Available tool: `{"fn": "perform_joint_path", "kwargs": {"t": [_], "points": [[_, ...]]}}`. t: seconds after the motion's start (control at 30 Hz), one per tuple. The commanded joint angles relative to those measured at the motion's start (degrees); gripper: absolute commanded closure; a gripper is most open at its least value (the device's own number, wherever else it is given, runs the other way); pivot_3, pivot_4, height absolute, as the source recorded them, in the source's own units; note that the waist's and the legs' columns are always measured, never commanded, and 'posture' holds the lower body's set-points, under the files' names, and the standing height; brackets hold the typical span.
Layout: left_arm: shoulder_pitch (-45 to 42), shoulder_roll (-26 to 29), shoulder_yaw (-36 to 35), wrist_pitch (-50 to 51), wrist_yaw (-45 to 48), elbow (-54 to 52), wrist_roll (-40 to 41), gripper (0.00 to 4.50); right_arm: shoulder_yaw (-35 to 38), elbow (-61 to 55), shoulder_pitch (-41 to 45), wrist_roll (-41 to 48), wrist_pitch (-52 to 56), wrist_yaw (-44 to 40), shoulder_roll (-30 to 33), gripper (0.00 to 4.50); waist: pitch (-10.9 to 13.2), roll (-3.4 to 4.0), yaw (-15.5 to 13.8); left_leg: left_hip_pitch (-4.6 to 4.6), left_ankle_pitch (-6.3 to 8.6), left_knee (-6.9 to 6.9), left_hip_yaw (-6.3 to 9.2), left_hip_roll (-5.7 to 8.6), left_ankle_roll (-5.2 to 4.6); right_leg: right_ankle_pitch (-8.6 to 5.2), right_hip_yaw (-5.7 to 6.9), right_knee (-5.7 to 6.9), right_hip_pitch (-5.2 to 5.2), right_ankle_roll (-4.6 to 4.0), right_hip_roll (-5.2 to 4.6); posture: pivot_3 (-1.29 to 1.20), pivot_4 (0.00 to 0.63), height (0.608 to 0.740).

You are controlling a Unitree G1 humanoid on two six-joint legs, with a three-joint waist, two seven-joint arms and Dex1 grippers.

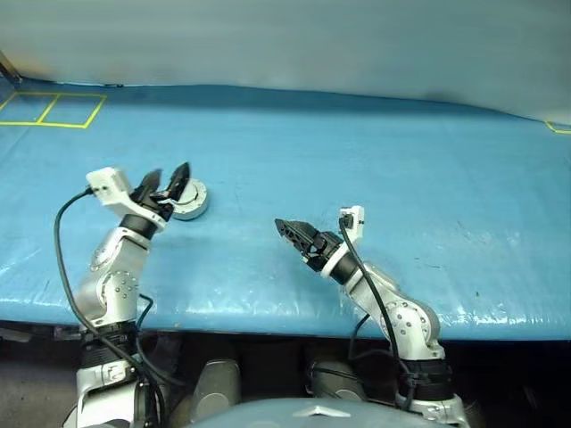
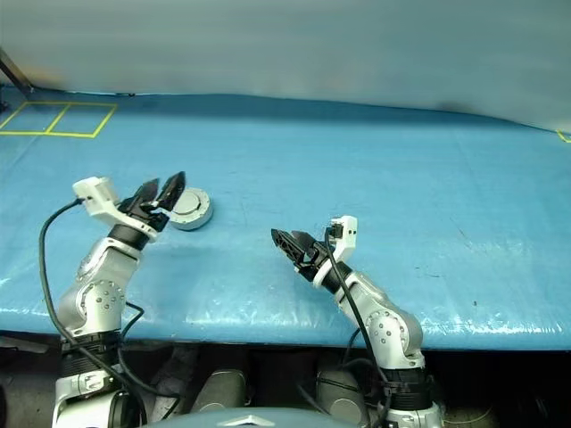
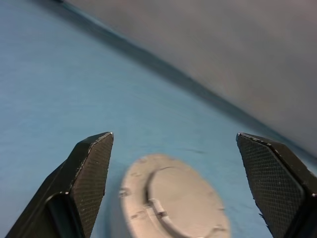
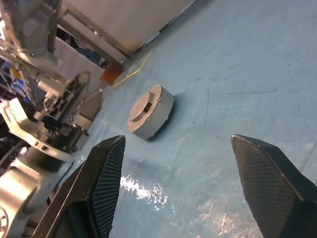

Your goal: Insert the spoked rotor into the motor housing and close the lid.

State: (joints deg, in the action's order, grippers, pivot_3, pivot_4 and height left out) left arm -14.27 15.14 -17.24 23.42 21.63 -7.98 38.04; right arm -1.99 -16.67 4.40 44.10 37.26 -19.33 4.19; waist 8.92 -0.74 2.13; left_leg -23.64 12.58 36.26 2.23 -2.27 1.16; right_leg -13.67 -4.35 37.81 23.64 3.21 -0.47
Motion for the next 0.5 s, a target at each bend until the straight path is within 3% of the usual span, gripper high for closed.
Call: {"fn": "perform_joint_path", "kwargs": {"t": [0.03, 0.2, 0.33, 0.5], "points": [[0.4, 2.0, 6.0, 1.4, 7.0, -9.0, 1.9, 0.25, -1.9, -5.6, -0.9, -7.5, -6.1, -1.4, 3.5, 0.91, 0.0, 0.01, 0.2, 0.01, -0.01, 0.0, 0.0, 0.0, 0.01, 0.0, -0.01, 0.0, 0.0, 0.01, 0.0, 0.0, 0.15, 0.74], [2.4, 4.4, 13.7, -1.6, 10.2, -8.6, -6.1, 0.25, -3.6, -6.3, -1.9, -18.6, -12.7, 1.3, 7.3, 0.91, 0.0, 0.05, 0.7, 0.16, -0.02, -0.01, -0.04, -0.1, 0.02, -0.18, -0.1, 0.08, -0.01, 0.28, 0.16, 0.0, 0.15, 0.74], [8.0, 5.6, 19.4, -8.9, 9.1, -5.0, -17.8, 0.25, -7.0, -5.3, -5.1, -30.4, -18.7, 5.8, 8.7, 0.91, 0.0, 0.07, 0.8, 0.18, -0.02, -0.07, -0.07, -0.14, 0.02, -0.2, -0.16, 0.11, 0.0, 0.23, 0.2, 0.0, 0.15, 0.74], [13.4, 1.9, 21.2, -15.4, 5.2, -3.2, -23.5, 0.25, -7.9, -5.6, -10.8, -32.7, -20.2, 8.9, 4.9, 0.91, 0.0, 0.05, 0.0, 0.07, -0.02, -0.09, -0.11, -0.14, 0.02, -0.22, -0.17, 0.06, 0.11, 0.2, 0.15, 0.0, 0.15, 0.74]]}}
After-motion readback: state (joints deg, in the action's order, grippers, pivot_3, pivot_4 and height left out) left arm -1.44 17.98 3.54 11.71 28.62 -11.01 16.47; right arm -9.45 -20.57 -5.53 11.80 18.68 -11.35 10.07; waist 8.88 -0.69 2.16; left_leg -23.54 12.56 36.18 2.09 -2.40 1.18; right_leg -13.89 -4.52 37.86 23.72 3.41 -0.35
